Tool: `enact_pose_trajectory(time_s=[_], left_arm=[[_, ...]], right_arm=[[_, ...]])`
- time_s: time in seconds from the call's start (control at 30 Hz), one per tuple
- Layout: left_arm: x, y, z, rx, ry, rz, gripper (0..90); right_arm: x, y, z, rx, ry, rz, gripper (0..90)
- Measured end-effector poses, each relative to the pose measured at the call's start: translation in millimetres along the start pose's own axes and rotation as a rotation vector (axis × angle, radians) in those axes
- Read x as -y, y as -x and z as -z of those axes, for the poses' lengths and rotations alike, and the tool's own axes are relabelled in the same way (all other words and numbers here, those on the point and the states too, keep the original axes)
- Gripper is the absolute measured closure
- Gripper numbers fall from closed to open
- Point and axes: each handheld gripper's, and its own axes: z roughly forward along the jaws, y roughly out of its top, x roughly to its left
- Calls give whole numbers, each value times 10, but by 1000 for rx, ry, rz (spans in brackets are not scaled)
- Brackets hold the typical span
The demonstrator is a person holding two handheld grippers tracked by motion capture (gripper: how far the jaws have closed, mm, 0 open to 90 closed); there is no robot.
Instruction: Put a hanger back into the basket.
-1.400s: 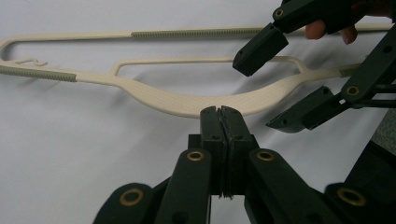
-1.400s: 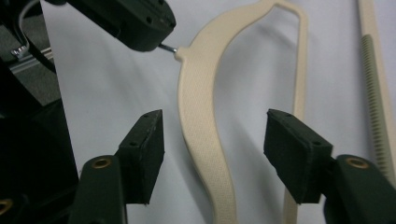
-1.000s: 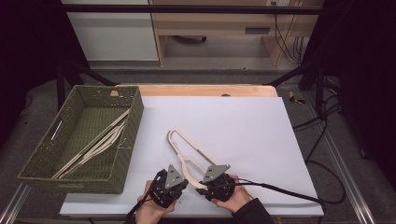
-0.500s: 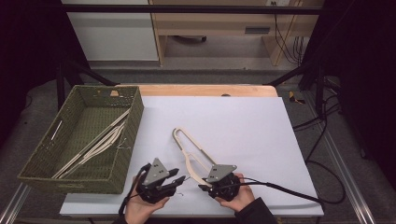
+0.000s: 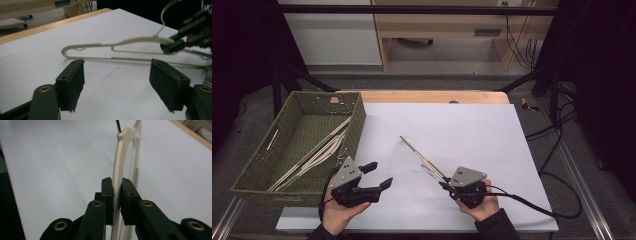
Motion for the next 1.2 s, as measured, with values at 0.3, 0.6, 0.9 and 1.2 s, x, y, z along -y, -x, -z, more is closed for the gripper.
enact_pose_trajectory(time_s=[0.3, 0.6, 0.9, 1.2], left_arm=[[-50, 45, -151, 67, -59, -48, 184], [-160, 217, -438, 158, -132, -165, 225], [-136, 345, -604, 220, -213, -272, 562], [-132, 383, -560, 220, -250, -337, 716]], right_arm=[[-3, 132, 171, -4, 55, -17, 869], [-102, -10, 144, -176, 88, 19, 870], [-144, -120, 88, -285, 75, 55, 869], [-146, -114, 75, -280, 76, 52, 833]])
